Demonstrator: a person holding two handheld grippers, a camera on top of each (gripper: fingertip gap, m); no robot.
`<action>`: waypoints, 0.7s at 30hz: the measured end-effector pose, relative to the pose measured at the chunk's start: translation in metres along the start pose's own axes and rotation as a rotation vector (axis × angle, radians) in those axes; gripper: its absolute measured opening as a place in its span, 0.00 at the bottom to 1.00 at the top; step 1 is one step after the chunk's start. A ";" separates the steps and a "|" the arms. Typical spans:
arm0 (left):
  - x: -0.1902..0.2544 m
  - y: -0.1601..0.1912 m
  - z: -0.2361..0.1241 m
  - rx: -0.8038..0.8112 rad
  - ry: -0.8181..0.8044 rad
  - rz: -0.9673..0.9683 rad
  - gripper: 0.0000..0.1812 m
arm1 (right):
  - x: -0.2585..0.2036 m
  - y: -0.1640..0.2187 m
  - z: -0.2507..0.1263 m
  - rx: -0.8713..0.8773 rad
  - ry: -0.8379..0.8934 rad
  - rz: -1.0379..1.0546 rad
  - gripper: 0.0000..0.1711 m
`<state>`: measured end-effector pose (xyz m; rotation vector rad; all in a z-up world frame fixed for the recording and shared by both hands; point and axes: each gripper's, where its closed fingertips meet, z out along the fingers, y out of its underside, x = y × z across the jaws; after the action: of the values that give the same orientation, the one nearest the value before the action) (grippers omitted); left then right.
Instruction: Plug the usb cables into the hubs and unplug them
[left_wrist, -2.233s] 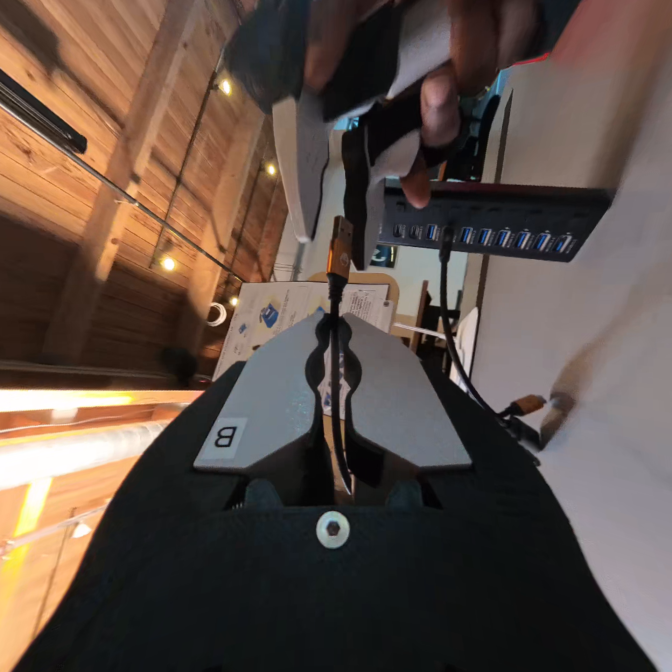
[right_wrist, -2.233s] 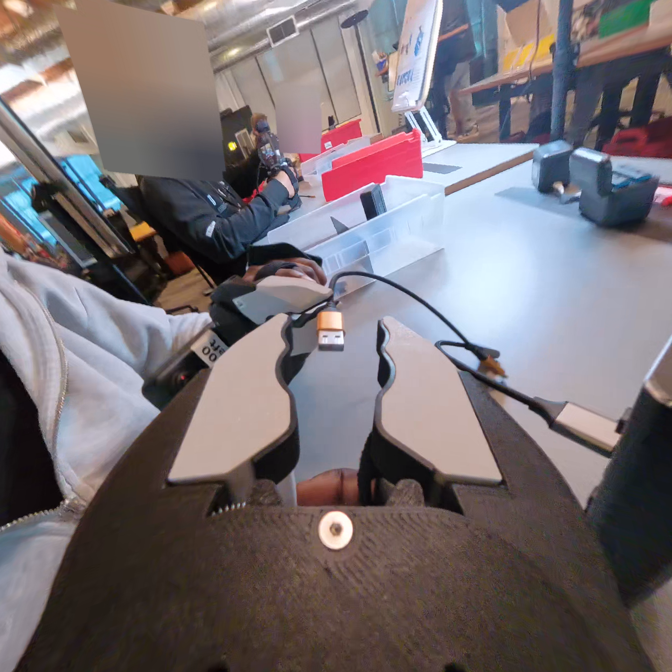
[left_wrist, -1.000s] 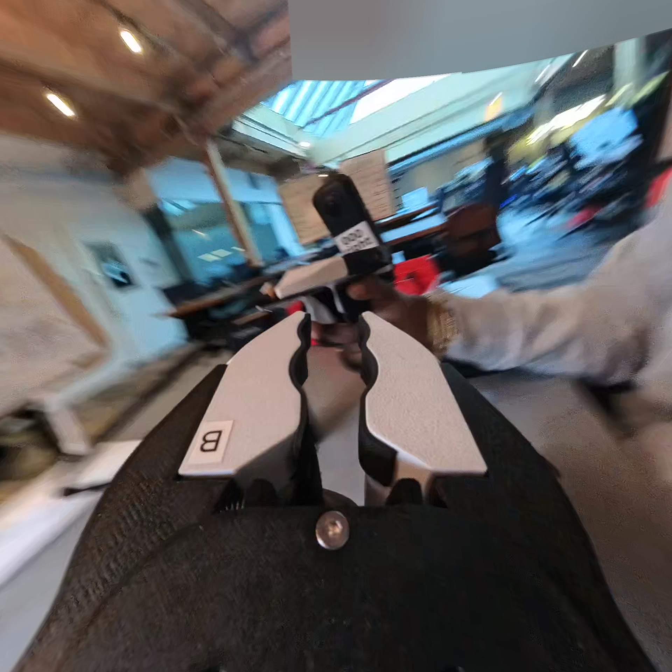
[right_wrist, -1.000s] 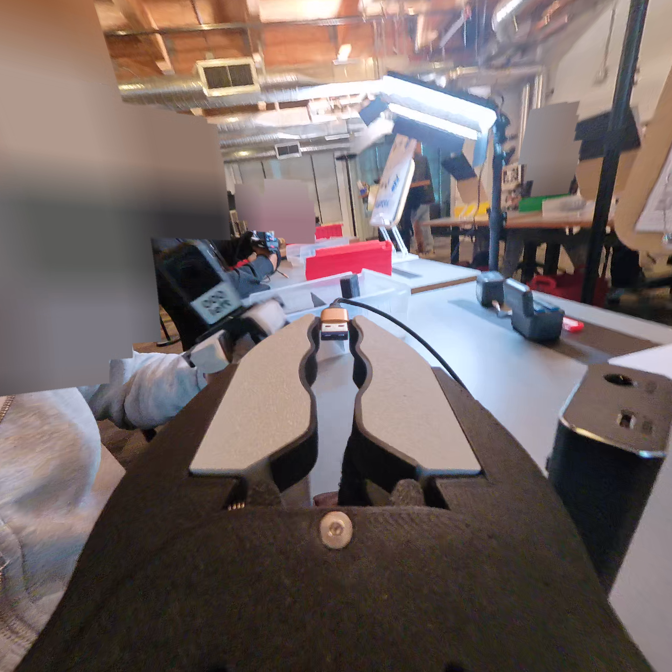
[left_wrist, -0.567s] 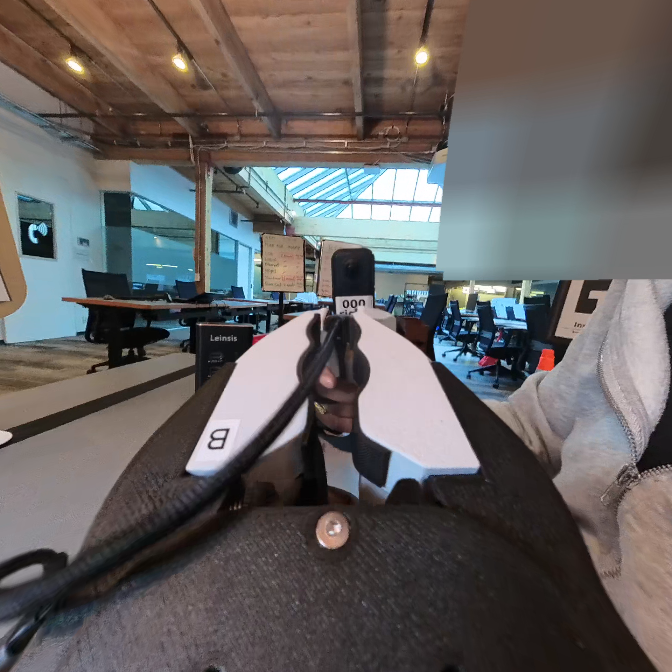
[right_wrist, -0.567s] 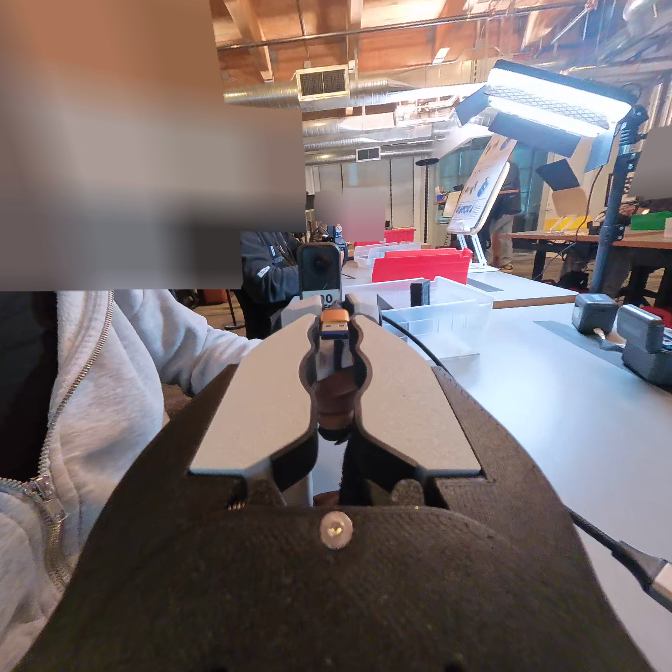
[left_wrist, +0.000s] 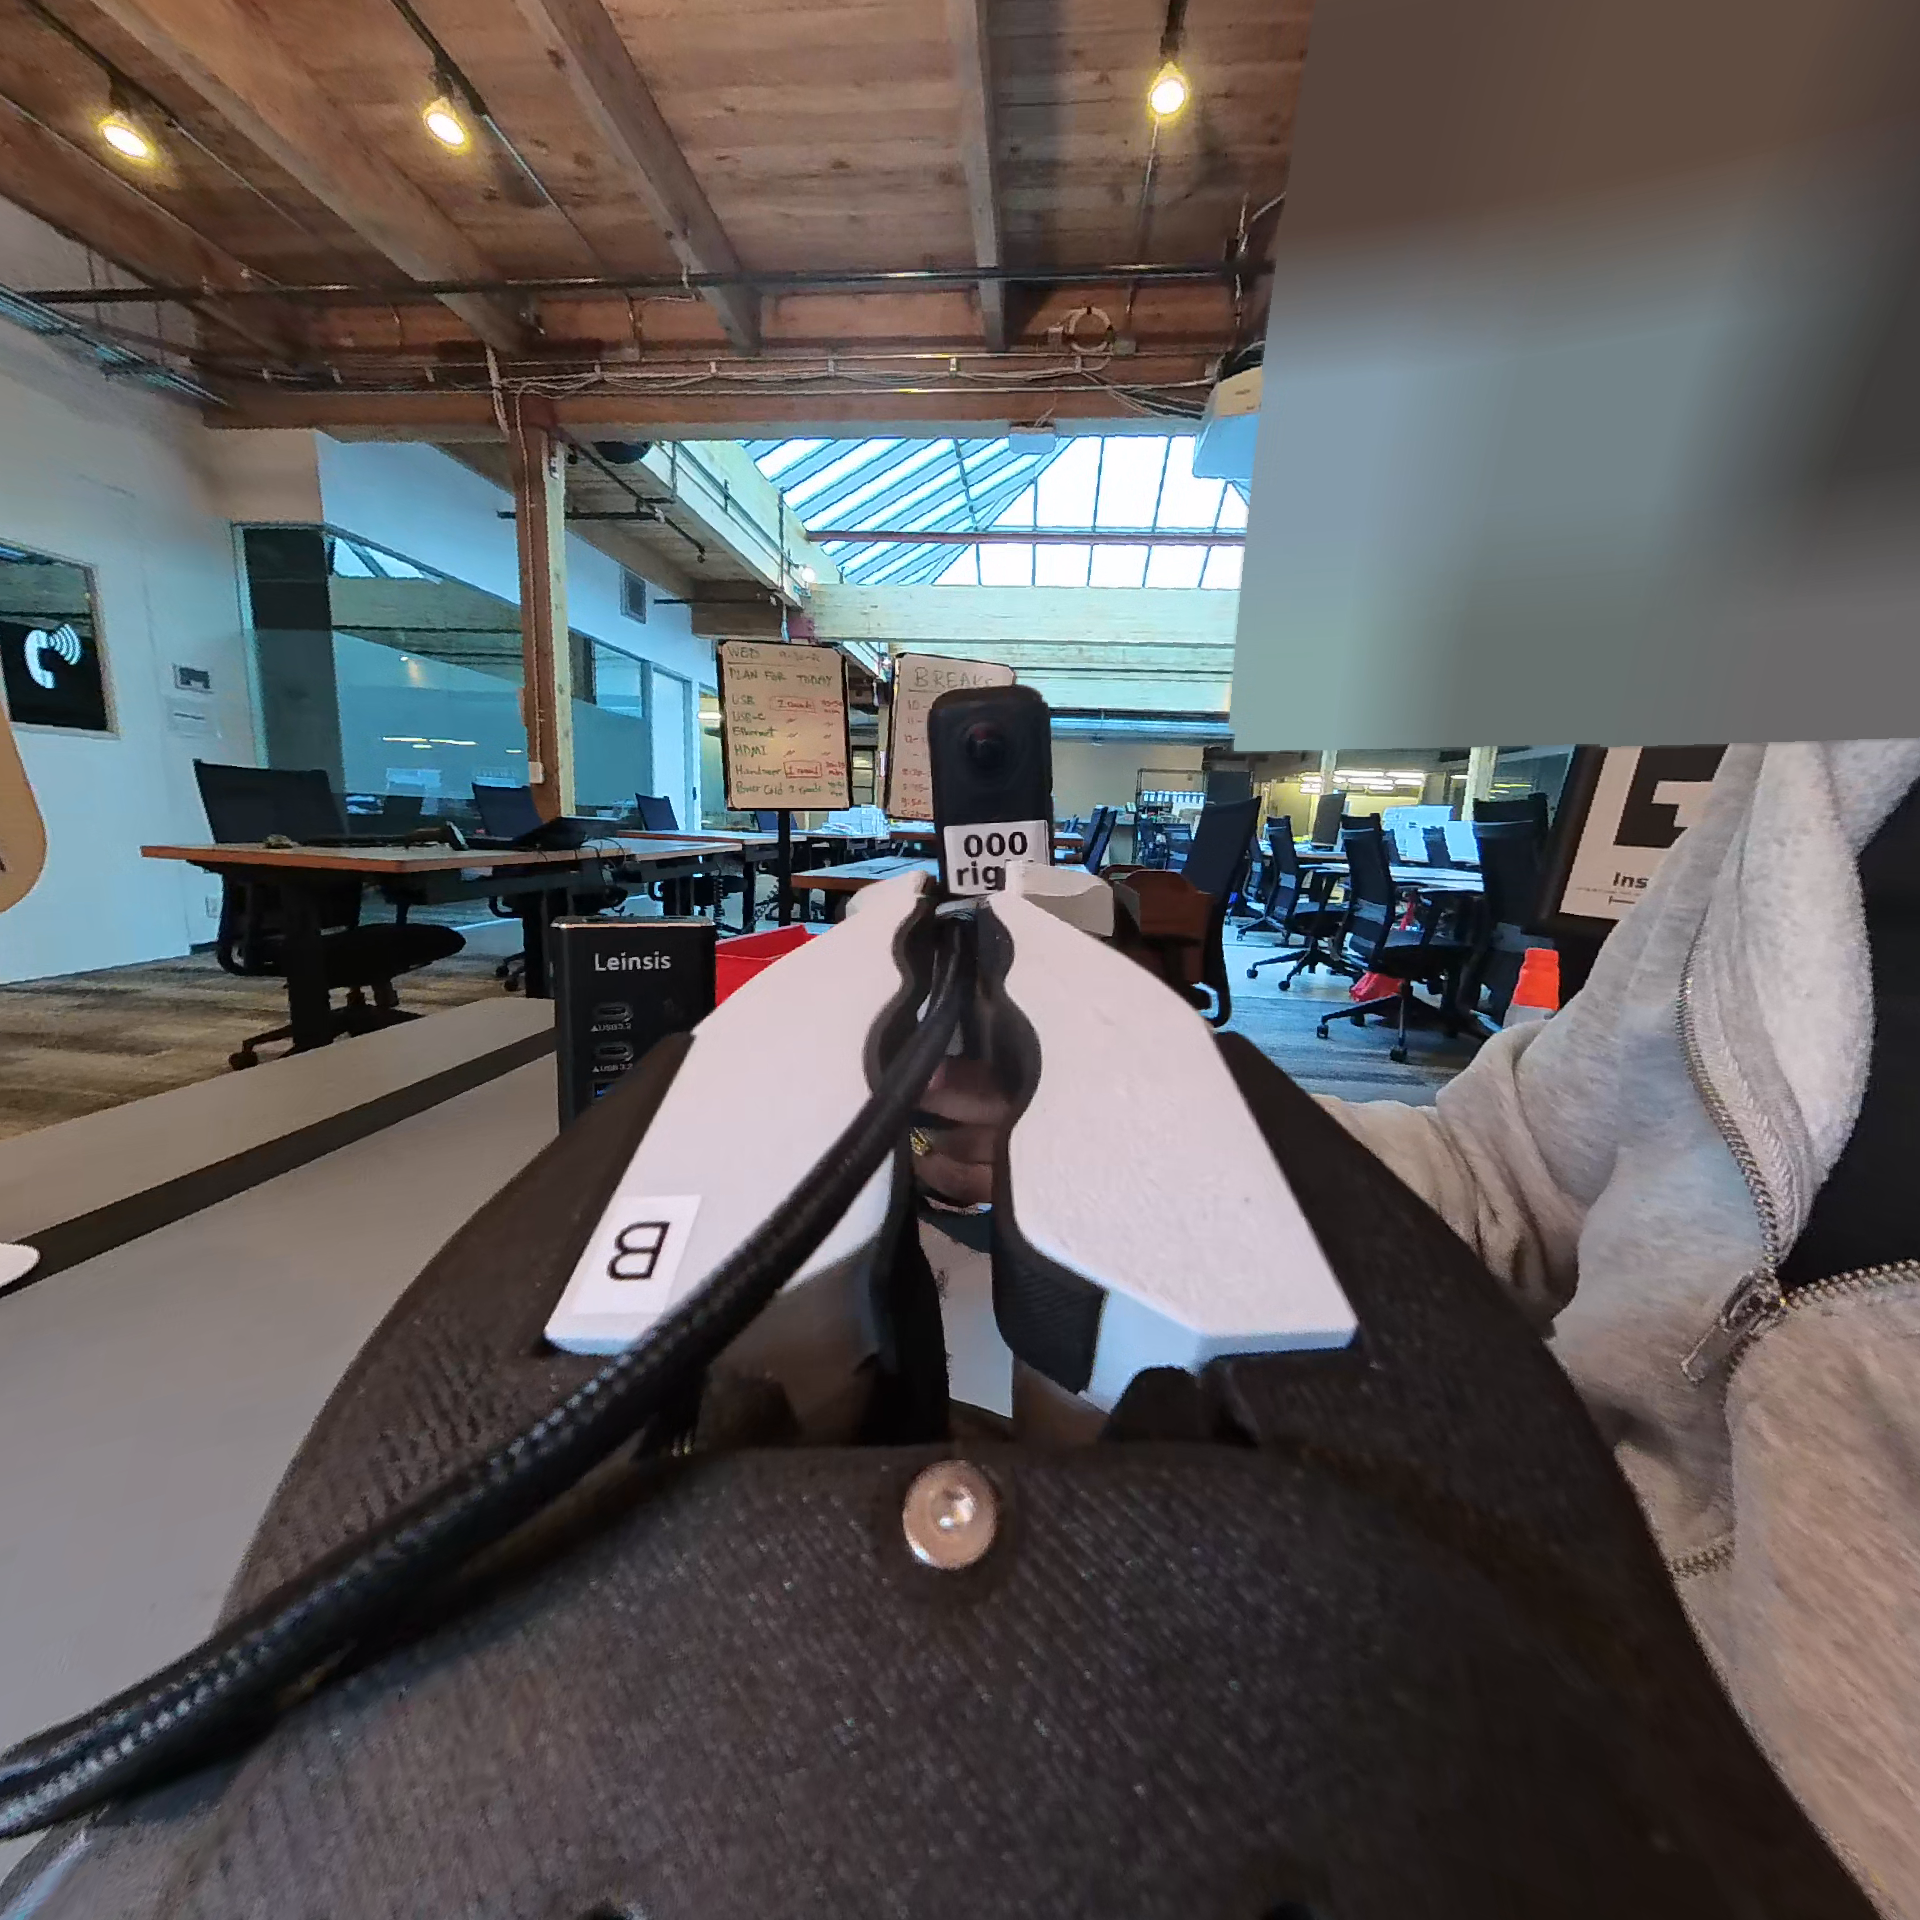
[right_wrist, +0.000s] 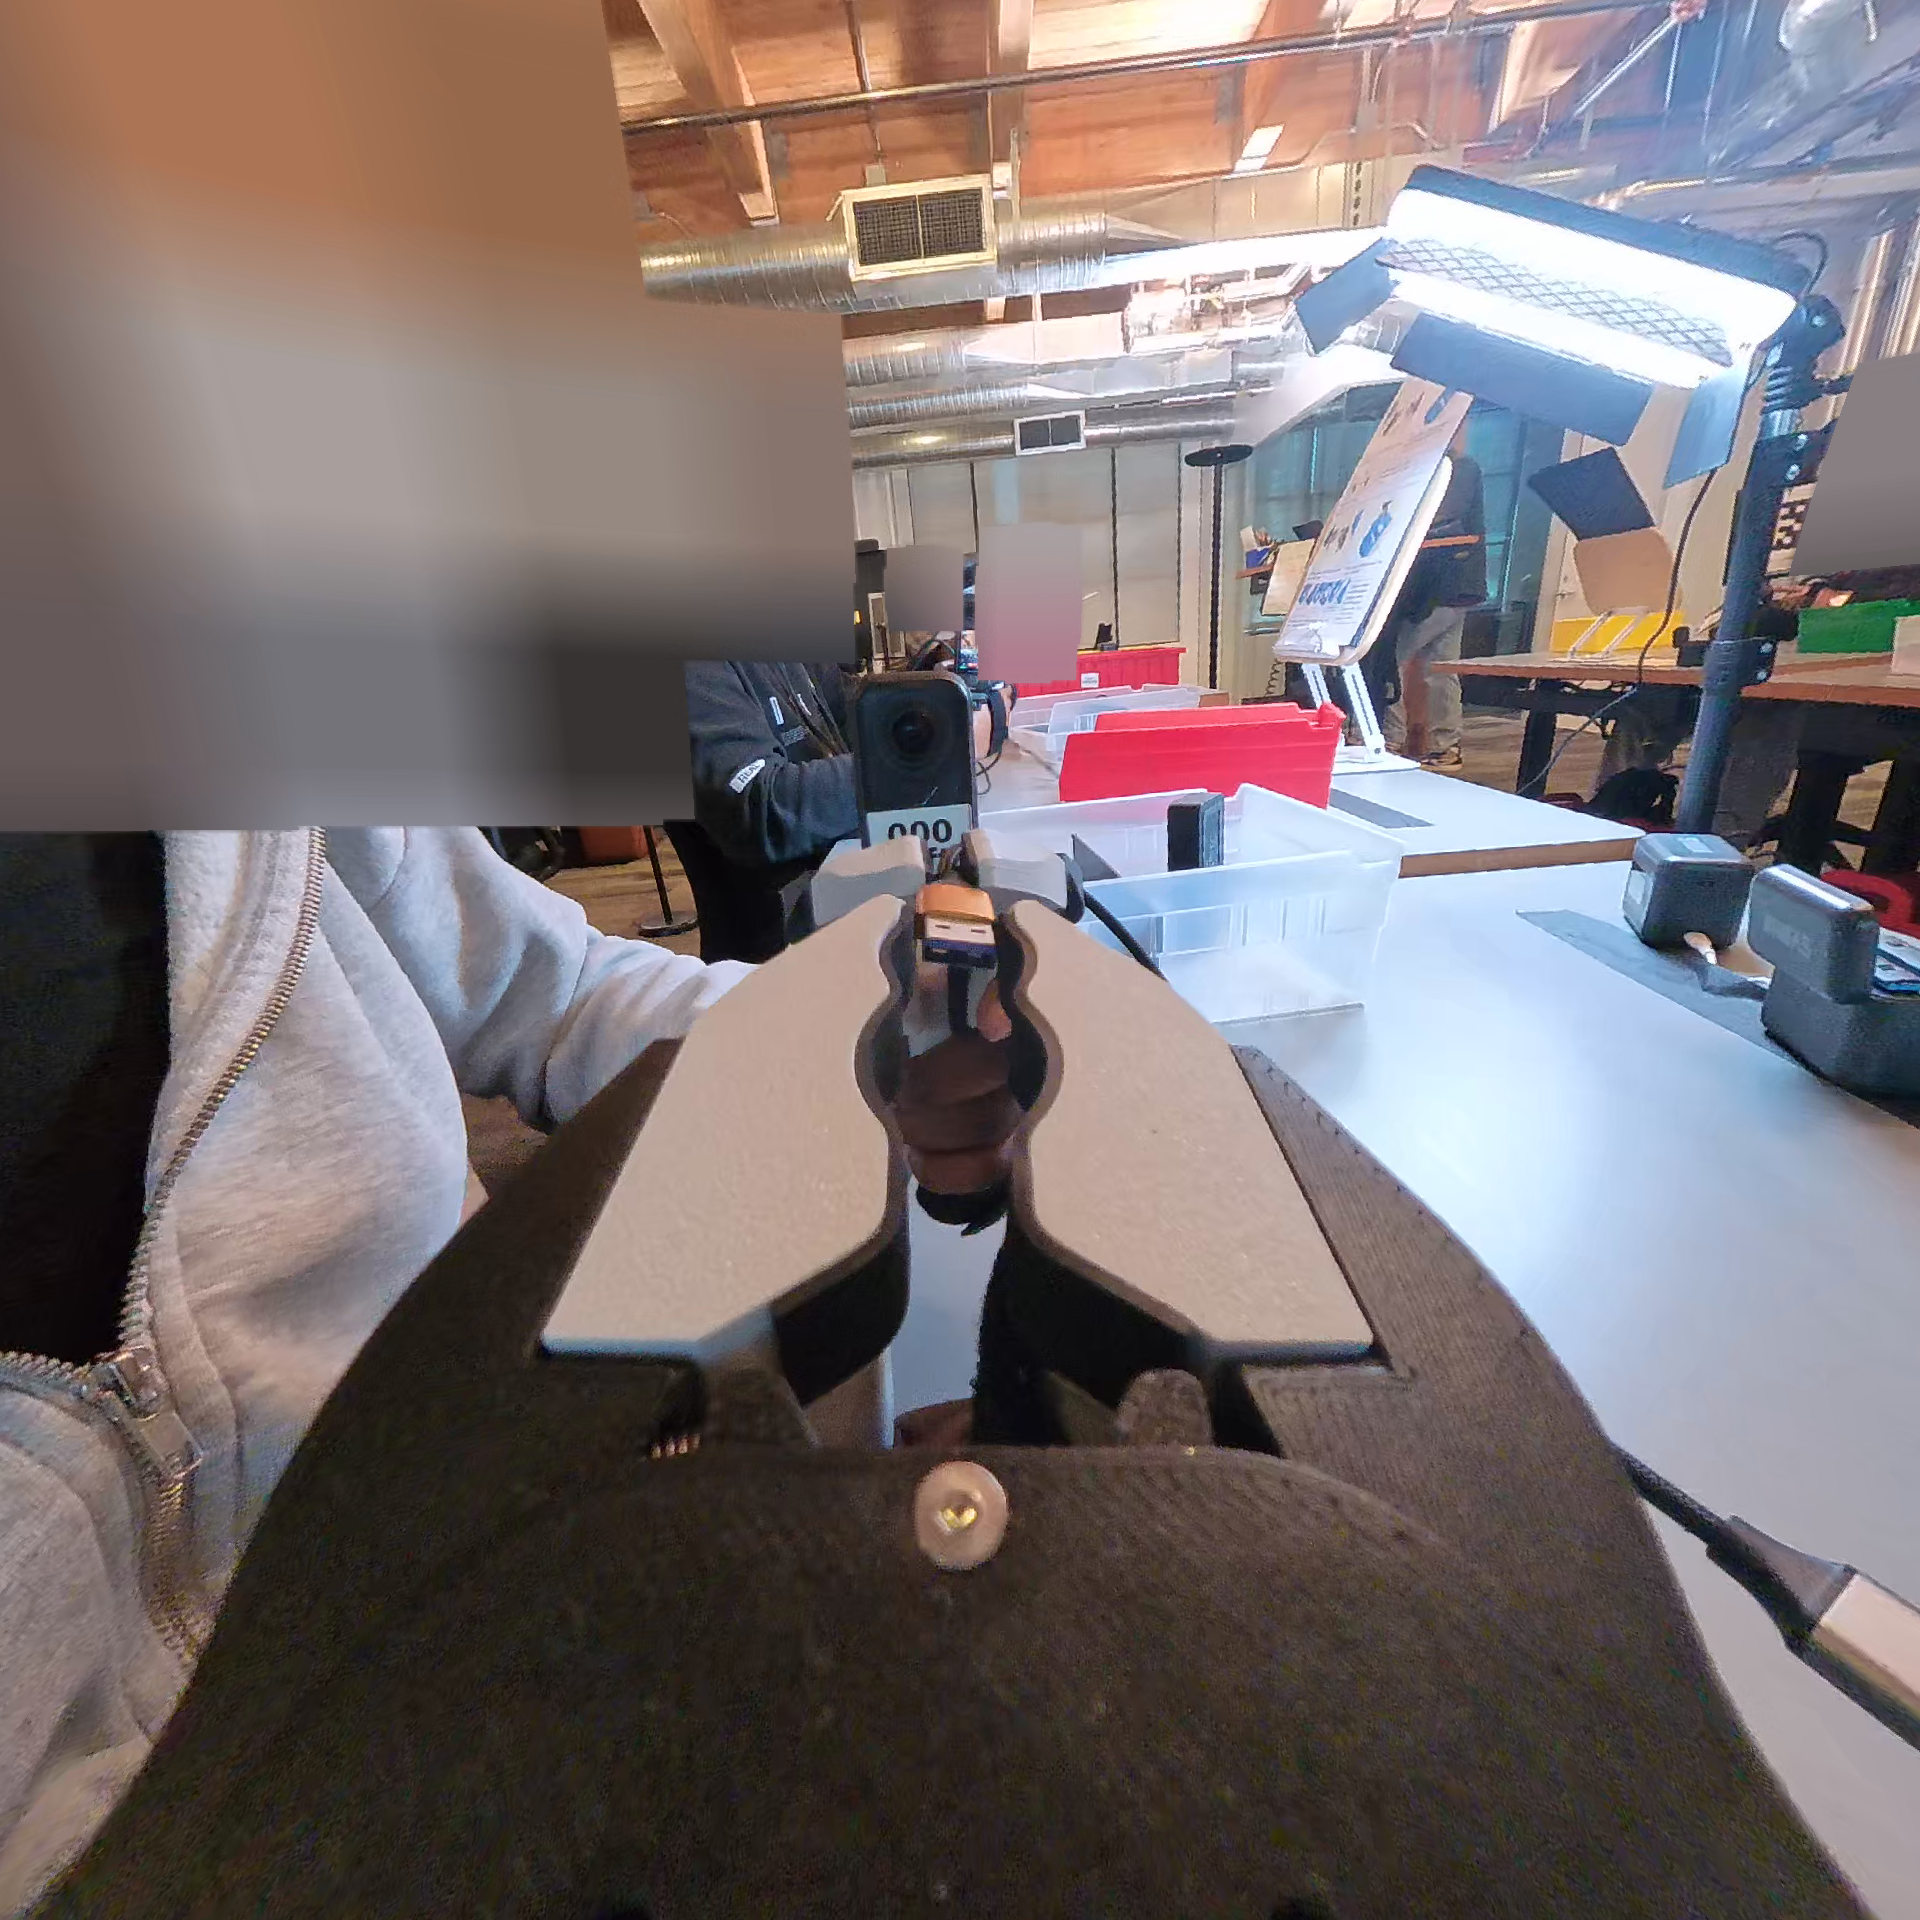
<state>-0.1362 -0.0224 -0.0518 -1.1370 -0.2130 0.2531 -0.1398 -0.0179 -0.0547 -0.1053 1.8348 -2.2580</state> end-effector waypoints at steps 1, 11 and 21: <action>0.000 0.000 0.000 -0.003 0.002 -0.002 0.04 | -0.001 0.000 0.000 -0.001 0.001 -0.008 0.09; 0.006 0.012 0.003 -0.085 0.038 -0.007 0.09 | -0.006 0.008 0.004 -0.054 -0.013 -0.063 0.09; 0.008 0.013 0.004 -0.105 0.043 0.014 0.09 | -0.008 0.009 0.002 -0.064 -0.027 -0.071 0.08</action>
<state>-0.1309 -0.0111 -0.0622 -1.2476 -0.1823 0.2319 -0.1302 -0.0196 -0.0622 -0.2140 1.9186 -2.2327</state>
